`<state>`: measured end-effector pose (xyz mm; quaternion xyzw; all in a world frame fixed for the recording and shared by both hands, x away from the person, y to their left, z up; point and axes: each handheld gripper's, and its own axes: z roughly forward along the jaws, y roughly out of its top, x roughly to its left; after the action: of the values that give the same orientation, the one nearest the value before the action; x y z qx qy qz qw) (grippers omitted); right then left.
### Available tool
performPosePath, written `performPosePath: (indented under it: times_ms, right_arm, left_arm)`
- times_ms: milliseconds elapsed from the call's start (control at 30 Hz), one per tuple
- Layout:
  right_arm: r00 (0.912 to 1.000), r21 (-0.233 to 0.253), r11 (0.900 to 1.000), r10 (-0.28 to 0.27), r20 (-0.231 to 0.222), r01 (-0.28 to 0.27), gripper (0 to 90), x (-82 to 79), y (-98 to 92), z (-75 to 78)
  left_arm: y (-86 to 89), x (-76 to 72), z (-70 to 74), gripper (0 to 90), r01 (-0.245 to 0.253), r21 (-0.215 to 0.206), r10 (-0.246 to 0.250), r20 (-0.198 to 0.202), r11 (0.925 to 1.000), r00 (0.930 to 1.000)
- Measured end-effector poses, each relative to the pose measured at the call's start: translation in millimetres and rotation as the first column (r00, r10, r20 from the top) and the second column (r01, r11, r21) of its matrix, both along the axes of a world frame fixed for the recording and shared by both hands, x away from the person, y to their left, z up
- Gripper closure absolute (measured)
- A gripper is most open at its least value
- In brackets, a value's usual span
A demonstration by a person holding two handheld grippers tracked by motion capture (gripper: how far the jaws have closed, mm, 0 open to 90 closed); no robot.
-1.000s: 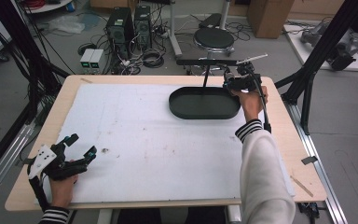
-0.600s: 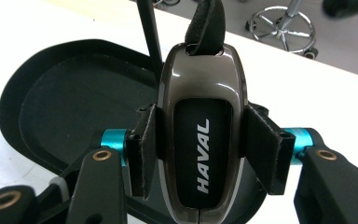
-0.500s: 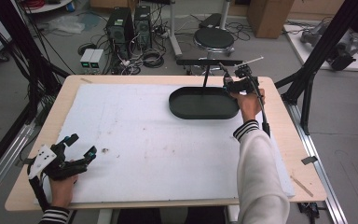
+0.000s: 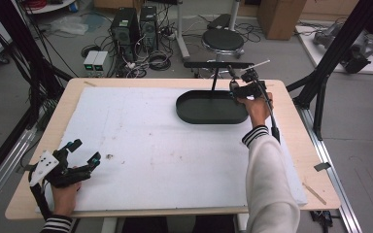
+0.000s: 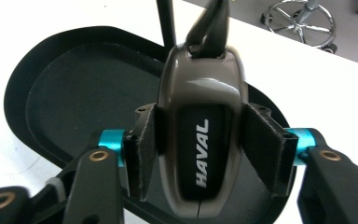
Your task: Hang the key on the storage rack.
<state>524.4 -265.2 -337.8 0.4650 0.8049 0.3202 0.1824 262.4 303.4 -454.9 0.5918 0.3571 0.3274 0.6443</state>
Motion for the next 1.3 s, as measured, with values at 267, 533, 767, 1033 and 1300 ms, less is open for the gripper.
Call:
performPosePath:
  times_ms: [267,533,767,1033,1300]
  right_arm:
    - [0.9995,0.045,0.999,-0.028,-0.015,0.028,9.1,-4.6,1.1,3.4]
    - [0.9952,0.04,0.999,-0.029,0.094,0.025,0.4,-24.8,2.2,28.3]
    - [0.9786,0.082,0.995,0.047,0.2,-0.065,0.4,-66.1,-1.9,45.0]
    - [0.9231,0.226,0.953,0.109,0.369,-0.203,0.4,-131.1,-39.7,17.9]
    - [0.8608,0.277,0.917,0.121,0.494,-0.288,0.4,-182.5,-61.1,-21.1]
  left_arm:
    - [1.1,0.5,0.0,11.6,0.0,-0.006,0.0,-0.008,1.0,1.0]
    - [0.2,0.2,0.0,11.6,0.001,-0.002,-0.001,-0.002,1.0,1.0]
    - [-0.8,0.0,0.1,11.6,0.0,0.008,0.0,0.002,1.0,1.0]
    - [-2.4,-1.2,0.1,11.6,0.003,0.027,-0.003,0.012,0.9996,0.9999]
    - [-3.0,-1.7,0.1,11.6,0.002,0.033,-0.002,0.019,0.9994,0.9998]
